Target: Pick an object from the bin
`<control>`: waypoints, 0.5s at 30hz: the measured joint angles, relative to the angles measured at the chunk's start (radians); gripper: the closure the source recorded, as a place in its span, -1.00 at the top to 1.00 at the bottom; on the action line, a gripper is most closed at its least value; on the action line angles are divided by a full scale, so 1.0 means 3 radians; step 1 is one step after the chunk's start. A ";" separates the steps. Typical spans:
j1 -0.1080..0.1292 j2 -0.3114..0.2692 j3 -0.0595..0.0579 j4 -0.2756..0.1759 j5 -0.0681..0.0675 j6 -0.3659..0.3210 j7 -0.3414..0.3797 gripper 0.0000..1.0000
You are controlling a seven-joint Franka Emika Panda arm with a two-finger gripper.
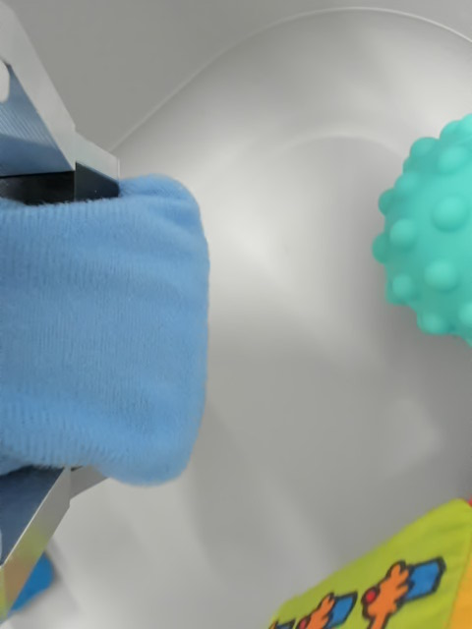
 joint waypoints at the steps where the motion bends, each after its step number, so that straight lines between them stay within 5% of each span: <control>1: 0.0000 -0.0028 0.0000 -0.0002 0.0000 -0.0025 0.0000 -1.00; 15: 0.0000 -0.0401 0.0007 0.0016 0.0004 -0.0426 -0.0002 -1.00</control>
